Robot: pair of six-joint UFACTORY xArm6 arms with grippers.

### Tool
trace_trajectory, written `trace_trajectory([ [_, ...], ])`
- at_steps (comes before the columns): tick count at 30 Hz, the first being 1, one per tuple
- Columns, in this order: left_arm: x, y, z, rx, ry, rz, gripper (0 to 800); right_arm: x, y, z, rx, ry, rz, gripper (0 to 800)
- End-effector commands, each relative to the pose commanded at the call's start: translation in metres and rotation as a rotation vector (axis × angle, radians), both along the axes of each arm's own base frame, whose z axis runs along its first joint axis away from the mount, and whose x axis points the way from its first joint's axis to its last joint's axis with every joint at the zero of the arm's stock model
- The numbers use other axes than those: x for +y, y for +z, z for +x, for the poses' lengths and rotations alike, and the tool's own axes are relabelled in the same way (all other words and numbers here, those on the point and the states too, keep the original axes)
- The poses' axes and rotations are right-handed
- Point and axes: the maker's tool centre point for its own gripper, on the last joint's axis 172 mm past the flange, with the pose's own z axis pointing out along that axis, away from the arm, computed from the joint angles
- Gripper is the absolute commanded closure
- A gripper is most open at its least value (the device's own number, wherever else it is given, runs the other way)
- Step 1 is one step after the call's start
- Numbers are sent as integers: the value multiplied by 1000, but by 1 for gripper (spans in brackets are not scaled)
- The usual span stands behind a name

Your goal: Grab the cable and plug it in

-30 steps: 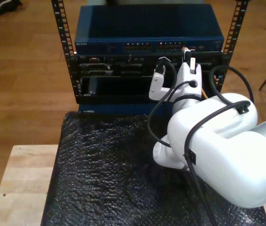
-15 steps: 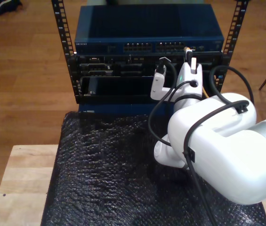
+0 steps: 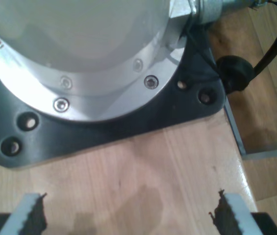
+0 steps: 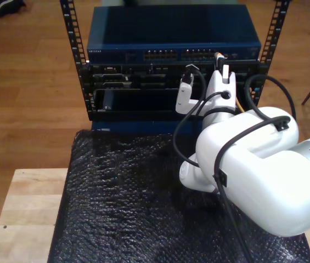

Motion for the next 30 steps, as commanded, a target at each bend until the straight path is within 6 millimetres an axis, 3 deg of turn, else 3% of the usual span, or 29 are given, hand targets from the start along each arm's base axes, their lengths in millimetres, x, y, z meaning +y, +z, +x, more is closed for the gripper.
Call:
trace_trajectory([
  [30, 0, 0, 0, 0, 0, 0, 0, 5, 0, 3, -4, 13, 5, 800],
])
